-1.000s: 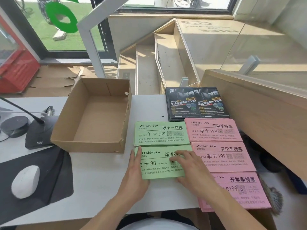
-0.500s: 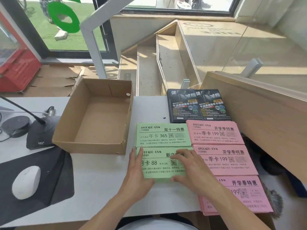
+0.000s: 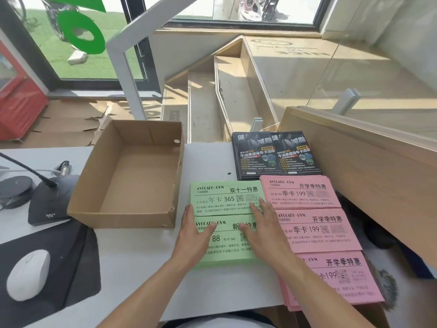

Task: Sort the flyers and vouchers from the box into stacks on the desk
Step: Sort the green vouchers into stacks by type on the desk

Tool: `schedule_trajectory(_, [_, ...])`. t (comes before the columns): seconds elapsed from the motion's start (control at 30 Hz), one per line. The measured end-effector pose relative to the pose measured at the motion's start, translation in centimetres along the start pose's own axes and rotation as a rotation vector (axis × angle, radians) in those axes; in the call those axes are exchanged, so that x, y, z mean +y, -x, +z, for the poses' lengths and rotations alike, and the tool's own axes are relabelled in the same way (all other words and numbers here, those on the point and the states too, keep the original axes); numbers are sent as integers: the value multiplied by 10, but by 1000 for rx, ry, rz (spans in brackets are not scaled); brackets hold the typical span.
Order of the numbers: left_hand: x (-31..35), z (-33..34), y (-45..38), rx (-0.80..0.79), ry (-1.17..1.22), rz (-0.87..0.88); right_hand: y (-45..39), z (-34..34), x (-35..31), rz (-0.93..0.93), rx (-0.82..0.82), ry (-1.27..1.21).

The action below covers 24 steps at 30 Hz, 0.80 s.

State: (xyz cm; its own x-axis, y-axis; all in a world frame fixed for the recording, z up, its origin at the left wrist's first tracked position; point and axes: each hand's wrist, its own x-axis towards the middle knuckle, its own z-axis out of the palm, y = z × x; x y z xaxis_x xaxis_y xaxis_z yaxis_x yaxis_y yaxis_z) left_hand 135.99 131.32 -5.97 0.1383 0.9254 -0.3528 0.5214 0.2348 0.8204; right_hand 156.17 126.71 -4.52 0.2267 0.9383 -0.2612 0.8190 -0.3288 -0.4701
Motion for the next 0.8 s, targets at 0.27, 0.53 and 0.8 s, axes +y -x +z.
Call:
schedule_trajectory(0.27, [-2, -3, -2, 0, 55, -26, -42, -24, 2, -23, 108, 123])
schedule_trajectory(0.53, [-1, -9, -5, -36, 153, -69, -84, -34, 8, -38, -1, 270])
schedule_trajectory(0.8, [9, -16, 13, -93, -15, -23, -93, -37, 7, 2, 20, 329])
